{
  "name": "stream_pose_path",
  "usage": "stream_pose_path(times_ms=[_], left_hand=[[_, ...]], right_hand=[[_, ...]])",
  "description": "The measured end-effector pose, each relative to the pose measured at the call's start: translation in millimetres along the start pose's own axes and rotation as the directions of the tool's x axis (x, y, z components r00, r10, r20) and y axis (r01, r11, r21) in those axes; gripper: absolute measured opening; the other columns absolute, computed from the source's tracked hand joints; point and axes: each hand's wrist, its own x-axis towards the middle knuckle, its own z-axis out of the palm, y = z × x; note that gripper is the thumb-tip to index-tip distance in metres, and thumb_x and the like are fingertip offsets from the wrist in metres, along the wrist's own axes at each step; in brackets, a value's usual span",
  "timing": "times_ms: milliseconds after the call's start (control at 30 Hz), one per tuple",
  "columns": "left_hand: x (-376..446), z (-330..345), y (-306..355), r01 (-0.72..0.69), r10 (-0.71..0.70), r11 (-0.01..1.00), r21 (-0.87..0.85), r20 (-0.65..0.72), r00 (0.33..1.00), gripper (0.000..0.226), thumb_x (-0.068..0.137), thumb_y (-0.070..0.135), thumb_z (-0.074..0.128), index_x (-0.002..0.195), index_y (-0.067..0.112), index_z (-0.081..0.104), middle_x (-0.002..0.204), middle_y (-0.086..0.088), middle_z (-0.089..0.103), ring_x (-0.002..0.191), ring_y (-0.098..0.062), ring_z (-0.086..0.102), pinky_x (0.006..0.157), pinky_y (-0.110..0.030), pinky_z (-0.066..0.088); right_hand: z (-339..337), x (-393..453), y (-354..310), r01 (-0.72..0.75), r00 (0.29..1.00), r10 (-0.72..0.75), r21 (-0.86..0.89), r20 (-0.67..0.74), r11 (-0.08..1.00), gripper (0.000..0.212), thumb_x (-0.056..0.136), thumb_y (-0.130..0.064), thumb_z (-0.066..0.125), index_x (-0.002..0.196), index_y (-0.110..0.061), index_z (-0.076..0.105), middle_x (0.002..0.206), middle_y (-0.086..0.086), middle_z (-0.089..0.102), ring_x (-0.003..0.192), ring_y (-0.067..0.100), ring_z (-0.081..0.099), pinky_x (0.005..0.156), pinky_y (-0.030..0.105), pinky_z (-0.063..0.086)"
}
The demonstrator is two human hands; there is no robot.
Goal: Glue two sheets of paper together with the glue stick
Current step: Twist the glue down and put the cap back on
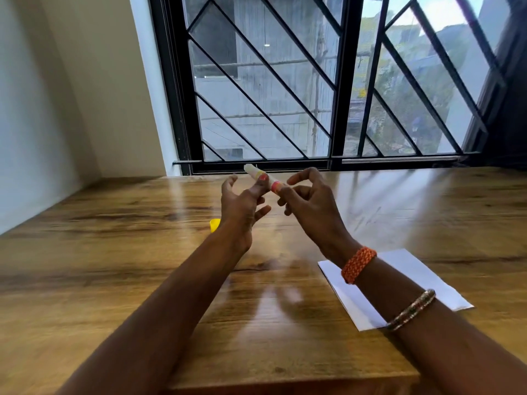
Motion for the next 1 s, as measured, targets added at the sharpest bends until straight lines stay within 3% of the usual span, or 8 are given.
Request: stream_pose_path(times_ms=[100, 200, 300, 400, 533, 733, 900, 1000], left_hand=[[0.3, -1.4, -1.7, -0.048, 0.047, 0.999, 0.018, 0.044, 0.998, 0.066, 0.086, 0.016, 0.064, 0.14, 0.032, 0.029, 0.113, -0.011, 0.061, 0.093, -0.018, 0.059, 0.069, -0.03, 0.051], [1.1, -1.2, -0.7, -0.059, 0.056, 0.997, 0.042, 0.068, 0.996, 0.055, 0.088, 0.014, 0.06, 0.134, 0.033, 0.037, 0.106, -0.008, 0.064, 0.101, -0.021, 0.057, 0.071, -0.032, 0.05], [1.2, 0.3, -0.5, -0.028, 0.025, 0.999, 0.039, 0.079, 0.997, 0.041, 0.09, 0.011, 0.056, 0.126, 0.029, 0.044, 0.09, -0.003, 0.065, 0.104, -0.023, 0.055, 0.075, -0.035, 0.049], [1.9, 0.8, -1.2, -0.007, 0.006, 1.0, 0.009, 0.069, 0.998, 0.039, 0.091, 0.008, 0.055, 0.122, 0.027, 0.043, 0.093, -0.004, 0.064, 0.104, -0.023, 0.057, 0.074, -0.034, 0.049], [1.9, 1.4, -0.9, -0.039, 0.039, 0.999, -0.006, 0.068, 0.997, 0.045, 0.089, 0.006, 0.057, 0.127, 0.024, 0.04, 0.096, -0.005, 0.062, 0.094, -0.018, 0.057, 0.073, -0.032, 0.049], [4.3, -0.2, -2.2, -0.044, 0.044, 0.999, 0.0, 0.064, 0.997, 0.054, 0.088, 0.008, 0.06, 0.133, 0.024, 0.035, 0.11, -0.01, 0.057, 0.101, -0.02, 0.052, 0.074, -0.031, 0.049], [4.9, 0.9, -0.5, -0.045, 0.047, 0.998, -0.038, 0.04, 0.998, 0.04, 0.089, 0.0, 0.054, 0.122, 0.019, 0.042, 0.108, -0.013, 0.059, 0.102, -0.023, 0.054, 0.08, -0.029, 0.045], [5.8, 1.2, -2.6, -0.071, 0.071, 0.997, -0.019, 0.026, 0.997, 0.035, 0.088, -0.005, 0.053, 0.11, 0.021, 0.043, 0.093, -0.009, 0.059, 0.097, -0.022, 0.054, 0.079, -0.029, 0.045]], right_hand=[[2.6, 1.0, 5.1, 0.094, 0.995, -0.098, -0.093, -0.035, 0.991, 0.017, 0.088, -0.025, 0.064, 0.088, -0.015, 0.05, 0.073, 0.013, 0.064, 0.06, 0.017, 0.059, 0.054, 0.033, 0.051], [2.7, 0.8, 6.3, 0.205, 0.976, -0.215, -0.174, -0.04, 0.963, 0.017, 0.087, -0.021, 0.065, 0.087, -0.011, 0.051, 0.071, 0.012, 0.059, 0.057, 0.009, 0.05, 0.05, 0.027, 0.046], [2.9, -0.2, 5.0, 0.25, 0.965, -0.261, -0.197, -0.035, 0.948, 0.016, 0.087, -0.018, 0.066, 0.087, -0.011, 0.052, 0.071, 0.005, 0.059, 0.061, 0.013, 0.053, 0.052, 0.024, 0.047], [3.5, -0.5, 5.4, 0.28, 0.955, -0.295, -0.243, -0.026, 0.929, 0.016, 0.086, -0.018, 0.066, 0.09, -0.011, 0.052, 0.072, -0.005, 0.056, 0.063, 0.007, 0.053, 0.053, 0.018, 0.047], [3.4, 0.9, 5.7, 0.199, 0.976, -0.214, -0.225, -0.045, 0.954, 0.021, 0.088, -0.02, 0.064, 0.101, -0.013, 0.05, 0.071, 0.001, 0.058, 0.056, 0.006, 0.053, 0.048, 0.014, 0.045], [0.9, 2.9, 6.2, 0.126, 0.989, -0.137, -0.17, -0.054, 0.977, 0.017, 0.086, -0.025, 0.067, 0.084, -0.016, 0.053, 0.074, 0.01, 0.066, 0.068, 0.024, 0.066, 0.06, 0.04, 0.057], [1.8, 0.7, 6.4, 0.214, 0.975, -0.221, -0.195, -0.018, 0.957, 0.017, 0.086, -0.018, 0.067, 0.083, -0.013, 0.051, 0.069, 0.002, 0.058, 0.058, 0.005, 0.052, 0.049, 0.014, 0.045], [0.7, 1.3, 7.4, 0.37, 0.925, -0.376, -0.333, 0.048, 0.868, 0.021, 0.079, -0.001, 0.068, 0.081, -0.012, 0.05, 0.077, 0.003, 0.052, 0.065, 0.006, 0.044, 0.057, 0.012, 0.041]])
